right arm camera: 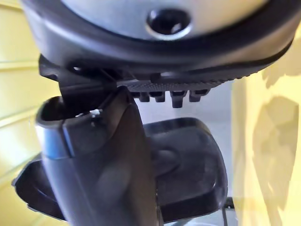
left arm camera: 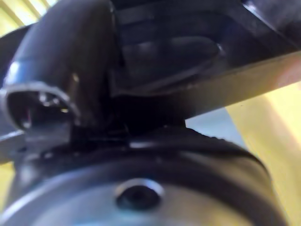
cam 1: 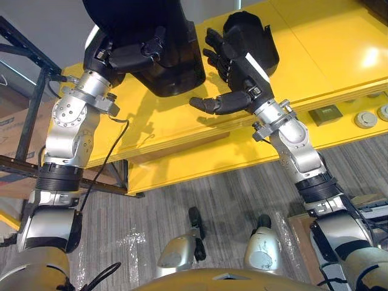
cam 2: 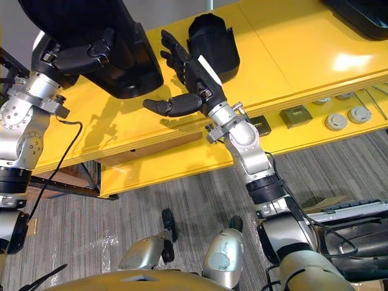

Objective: Walk over and take three plastic housings, then place them on the shelf

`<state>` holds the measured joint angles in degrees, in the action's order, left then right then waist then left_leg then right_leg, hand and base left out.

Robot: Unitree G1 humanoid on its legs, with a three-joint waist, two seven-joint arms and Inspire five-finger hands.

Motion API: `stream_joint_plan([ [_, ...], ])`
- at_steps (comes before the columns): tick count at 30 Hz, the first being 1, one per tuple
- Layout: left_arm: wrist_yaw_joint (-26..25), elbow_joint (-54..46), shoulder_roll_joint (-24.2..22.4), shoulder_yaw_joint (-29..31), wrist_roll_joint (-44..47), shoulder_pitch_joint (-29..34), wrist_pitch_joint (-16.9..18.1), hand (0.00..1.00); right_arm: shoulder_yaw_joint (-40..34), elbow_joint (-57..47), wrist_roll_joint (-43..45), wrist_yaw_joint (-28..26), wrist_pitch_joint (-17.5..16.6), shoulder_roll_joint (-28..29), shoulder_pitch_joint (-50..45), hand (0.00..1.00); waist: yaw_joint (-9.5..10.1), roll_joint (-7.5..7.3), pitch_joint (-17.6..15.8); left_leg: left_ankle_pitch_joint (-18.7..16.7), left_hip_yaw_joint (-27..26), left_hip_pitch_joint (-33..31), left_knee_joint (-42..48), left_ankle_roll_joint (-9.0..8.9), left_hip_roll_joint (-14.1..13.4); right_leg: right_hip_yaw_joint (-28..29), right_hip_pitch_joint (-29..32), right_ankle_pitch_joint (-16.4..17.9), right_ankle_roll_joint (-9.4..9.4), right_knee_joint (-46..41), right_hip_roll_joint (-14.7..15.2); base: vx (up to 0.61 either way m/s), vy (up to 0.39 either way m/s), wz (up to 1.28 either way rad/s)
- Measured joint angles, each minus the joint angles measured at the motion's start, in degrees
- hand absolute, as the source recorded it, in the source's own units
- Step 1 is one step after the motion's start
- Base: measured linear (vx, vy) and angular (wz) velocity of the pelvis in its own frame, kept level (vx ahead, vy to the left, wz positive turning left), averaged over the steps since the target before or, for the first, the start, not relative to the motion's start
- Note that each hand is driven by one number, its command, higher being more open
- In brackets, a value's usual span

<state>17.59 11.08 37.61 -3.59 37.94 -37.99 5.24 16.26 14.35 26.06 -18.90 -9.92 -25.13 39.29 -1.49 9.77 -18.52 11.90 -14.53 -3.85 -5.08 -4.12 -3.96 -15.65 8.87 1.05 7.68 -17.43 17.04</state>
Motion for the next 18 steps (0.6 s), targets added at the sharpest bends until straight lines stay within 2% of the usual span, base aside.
stream_joint_plan([
  [2,1.57,1.39,-1.74,-0.14,0.58,-0.19,0.00,0.00,0.63,1.58,2.26,-1.69,0.91,0.21,1.64,1.00,0.67,-0.01,0.00,0.01,0.00,-0.05,0.00,-0.01,0.03,0.00,0.00,-0.04,0.04,0.04,0.01,0.00,-0.037,0.02],
  [3,2.13,2.14,-2.31,-0.45,1.00,-0.50,0.00,0.00,0.91,1.83,2.97,-2.34,1.17,0.18,2.08,0.00,1.00,-0.01,0.00,0.01,0.06,-0.12,0.00,-0.01,0.03,-0.01,0.01,-0.06,0.05,0.03,0.01,0.02,-0.051,0.06],
  [7,3.68,4.89,-3.40,-0.69,2.30,-2.22,-0.04,0.00,1.36,5.55,5.61,-3.71,1.28,0.39,4.20,0.00,1.78,-0.13,0.04,0.24,0.94,-0.82,0.04,0.10,0.13,-0.73,0.14,-0.02,-0.02,-0.33,0.15,0.02,-0.048,0.13],
  [14,6.79,5.27,-4.04,-1.26,2.34,-3.19,-0.07,0.00,1.28,7.77,6.10,-2.74,2.30,0.93,6.71,0.00,2.99,-0.24,-0.03,0.27,1.02,-0.86,0.05,0.14,0.15,-0.81,0.13,0.05,-0.11,-0.41,0.18,0.00,-0.041,0.02],
  [18,5.03,5.32,-6.78,-1.49,2.92,-3.29,-0.82,0.00,1.04,8.41,5.61,-0.04,2.92,1.29,7.77,0.00,3.26,-0.45,-0.09,0.28,1.03,-0.88,0.01,0.15,0.13,-0.81,0.12,0.04,-0.09,-0.42,0.18,-0.02,-0.040,0.00],
])
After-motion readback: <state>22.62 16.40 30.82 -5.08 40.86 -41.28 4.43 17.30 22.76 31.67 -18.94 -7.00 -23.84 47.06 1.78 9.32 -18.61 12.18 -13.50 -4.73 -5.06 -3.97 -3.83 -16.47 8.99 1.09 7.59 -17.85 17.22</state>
